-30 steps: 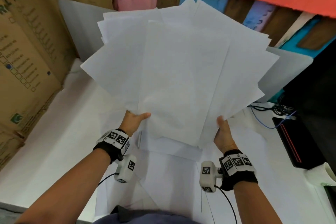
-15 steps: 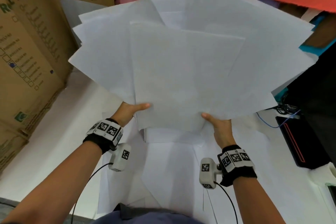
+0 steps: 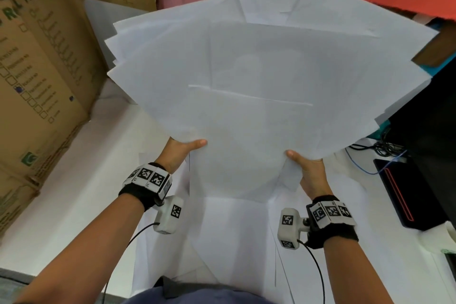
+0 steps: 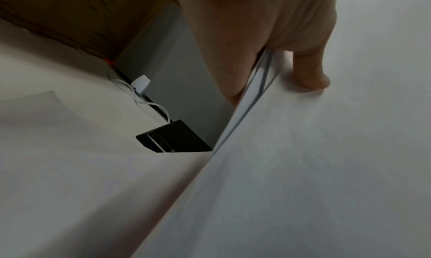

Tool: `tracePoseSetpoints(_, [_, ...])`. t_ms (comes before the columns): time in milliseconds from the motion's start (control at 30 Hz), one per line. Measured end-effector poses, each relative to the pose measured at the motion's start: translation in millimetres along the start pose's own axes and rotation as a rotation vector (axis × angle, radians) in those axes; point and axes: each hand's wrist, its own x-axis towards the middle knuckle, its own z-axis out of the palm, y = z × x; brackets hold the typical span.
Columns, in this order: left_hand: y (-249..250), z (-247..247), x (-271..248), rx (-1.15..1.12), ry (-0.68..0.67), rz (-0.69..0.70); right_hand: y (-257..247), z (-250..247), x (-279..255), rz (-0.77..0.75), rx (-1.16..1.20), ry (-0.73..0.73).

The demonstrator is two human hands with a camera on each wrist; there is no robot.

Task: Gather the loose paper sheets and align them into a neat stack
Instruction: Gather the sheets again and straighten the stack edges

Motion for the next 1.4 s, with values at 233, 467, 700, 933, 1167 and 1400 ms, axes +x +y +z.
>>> tracePoseSetpoints(233, [9,-5,1,-0.092,-0.123,0.023,-23,0,7,-0.065,-0.016,-0.1])
tracePoseSetpoints(467, [19,-7,1,-0.135,-0.171,0.026,-28,-2,9,-0.057,-0.054,-0.152])
tracePoseSetpoints(700, [16,-4,1,-0.157,-0.127,0.033,-21,4,3,-0.04,0.0,-0.134])
tracePoseSetpoints(933, [17,-3,-2,-0.172,-0.119,-0.013,-30,4,4,-0.092,0.068,-0.097])
tracePoseSetpoints(1167, [20,-1,-3,-0.168,-0.111,-0.099,-27,3,1,-0.02,-0.005,-0.168])
tracePoseSetpoints(1400, [24,0,-7,-0.162,-0.116,-0.098,-18,-1,2,-0.044,-0.098,-0.07])
